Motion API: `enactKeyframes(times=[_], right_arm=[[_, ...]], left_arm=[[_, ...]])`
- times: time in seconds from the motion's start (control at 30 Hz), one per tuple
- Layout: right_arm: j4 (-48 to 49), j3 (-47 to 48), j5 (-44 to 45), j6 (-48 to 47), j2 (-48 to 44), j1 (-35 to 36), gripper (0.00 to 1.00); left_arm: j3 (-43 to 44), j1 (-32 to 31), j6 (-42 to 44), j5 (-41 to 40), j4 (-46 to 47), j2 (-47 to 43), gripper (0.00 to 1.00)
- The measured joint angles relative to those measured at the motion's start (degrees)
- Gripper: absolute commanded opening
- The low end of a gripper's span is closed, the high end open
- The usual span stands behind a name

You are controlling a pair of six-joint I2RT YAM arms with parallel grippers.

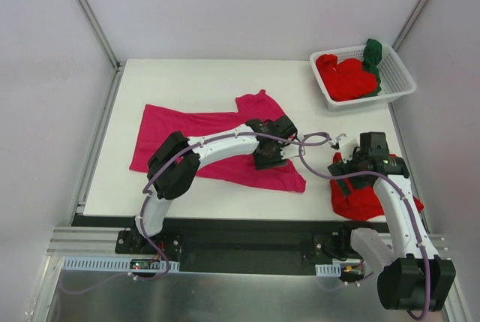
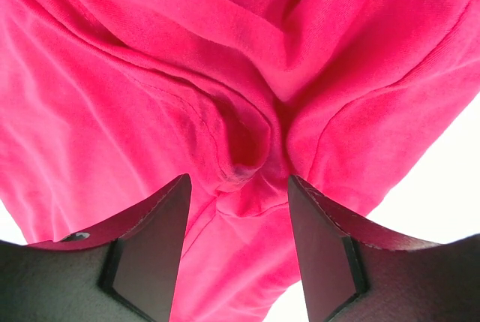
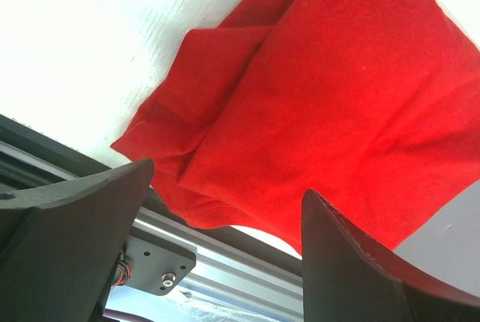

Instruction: Fold and stack the t-shirts

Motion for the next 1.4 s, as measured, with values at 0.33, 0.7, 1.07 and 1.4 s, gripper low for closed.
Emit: enactKeyframes(times=[0.33,0.7,1.07,1.4], right_arm=[[0.0,0.0,0.0,0.0,0.0,0.0,0.86],[0.0,0.0,0.0,0.0,0.3,0.0,0.86],[0.0,-0.2,0.1,0.0,0.6,0.0,0.86],[0.1,-0.2,0.0,0.0,1.0,0.0,0.86]], left_arm=[[0.1,0.6,1.1,0.0,0.3,0.2,0.53],[0.1,1.7,2.2,-0.1,1.2,1.6,0.47],[0.1,1.9,2.2,-0.1,1.6,2.3,0.04],[0.1,2.0,2.6,-1.0,1.6,2.3,0.0]])
